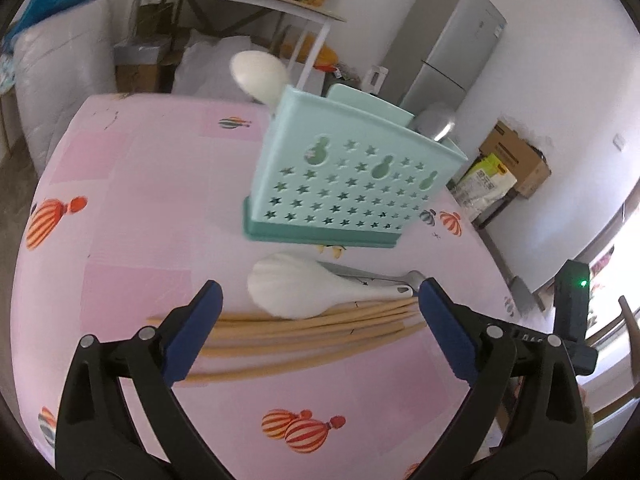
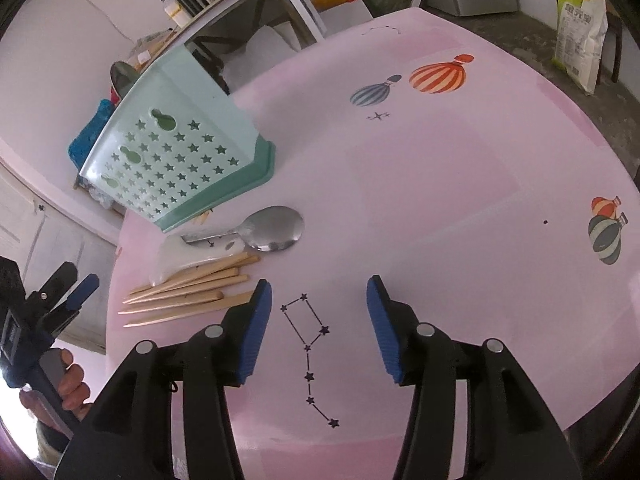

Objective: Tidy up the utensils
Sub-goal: 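Move the left gripper down to the metal spoon beside the chopsticks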

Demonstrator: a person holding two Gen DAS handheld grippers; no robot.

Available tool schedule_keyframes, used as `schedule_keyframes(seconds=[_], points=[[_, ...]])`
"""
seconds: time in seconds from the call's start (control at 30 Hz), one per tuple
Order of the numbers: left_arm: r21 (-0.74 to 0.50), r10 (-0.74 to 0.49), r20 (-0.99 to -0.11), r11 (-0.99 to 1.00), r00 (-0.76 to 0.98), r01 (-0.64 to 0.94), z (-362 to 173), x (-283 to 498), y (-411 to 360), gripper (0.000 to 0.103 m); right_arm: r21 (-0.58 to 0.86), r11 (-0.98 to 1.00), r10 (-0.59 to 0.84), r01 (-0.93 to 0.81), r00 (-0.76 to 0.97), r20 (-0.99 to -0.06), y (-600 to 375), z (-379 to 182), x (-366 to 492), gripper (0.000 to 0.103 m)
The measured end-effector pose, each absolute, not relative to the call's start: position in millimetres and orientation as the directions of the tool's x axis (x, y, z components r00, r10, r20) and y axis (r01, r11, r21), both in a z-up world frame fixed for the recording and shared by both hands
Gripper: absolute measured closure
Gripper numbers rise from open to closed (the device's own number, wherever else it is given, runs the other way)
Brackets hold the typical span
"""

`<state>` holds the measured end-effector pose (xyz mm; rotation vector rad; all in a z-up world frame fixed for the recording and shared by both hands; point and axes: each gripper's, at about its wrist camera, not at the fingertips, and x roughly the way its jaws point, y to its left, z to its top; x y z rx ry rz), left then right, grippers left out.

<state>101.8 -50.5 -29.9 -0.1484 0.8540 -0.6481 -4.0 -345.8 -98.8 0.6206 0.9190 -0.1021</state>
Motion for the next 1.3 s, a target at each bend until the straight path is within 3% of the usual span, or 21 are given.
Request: schedule_keyframes(seconds=[0.13, 0.37, 0.63, 0.87, 0.97, 1.17, 1.3], points=[[-0.322, -0.593, -0.669, 0.774, 0.448, 0.545, -34.7, 103.3, -71.0, 0.009, 0.477, 0.815, 0.188, 0.329, 0.629, -0.755, -351.3, -100.8, -5.7, 0.054], [-0.223, -0.51, -0.719, 0.813, 0.473, 0.538, -47.1, 115.9, -83.7, 0.009, 0.511, 0.801, 0.215, 0.312, 0.647, -0.732, -355.7, -102.8, -8.1, 0.053], [-0.304, -0.486, -0.766, 0.851, 0.42, 0.429, -63.4, 157.7, -60.5, 0.01, 0.503, 0.815, 0.218, 0.288, 0.652, -0.726, -353.7, -101.8, -7.6, 0.049], [-0.373, -0.512, -0.768, 0.846, 0.384, 0.382, -67.1, 169.7, -54.7, 0.038, 0.51, 0.814, 0.226, 0.279, 0.658, -0.719, -355.5, -102.2, -9.6, 0.048], [-0.3, -0.531, -0.746, 0.808, 0.403, 0.508, -54.0, 152.6, -75.8, 0.04, 0.515, 0.811, 0.229, 0.276, 0.661, -0.715, -355.6, -102.6, -10.8, 0.048], [0.013, -0.548, -0.738, 0.572, 0.394, 0.82, -39.2, 91.6, -156.1, 0.04, 0.558, 0.779, 0.256, 0.286, 0.667, -0.7, -363.8, -103.5, -13.9, 0.048], [0.201, -0.522, -0.752, 0.399, 0.402, 0.895, -52.6, 64.1, -197.4, 0.046, 0.575, 0.75, 0.228, 0.327, 0.688, -0.689, -380.6, -102.8, -24.3, 0.048]])
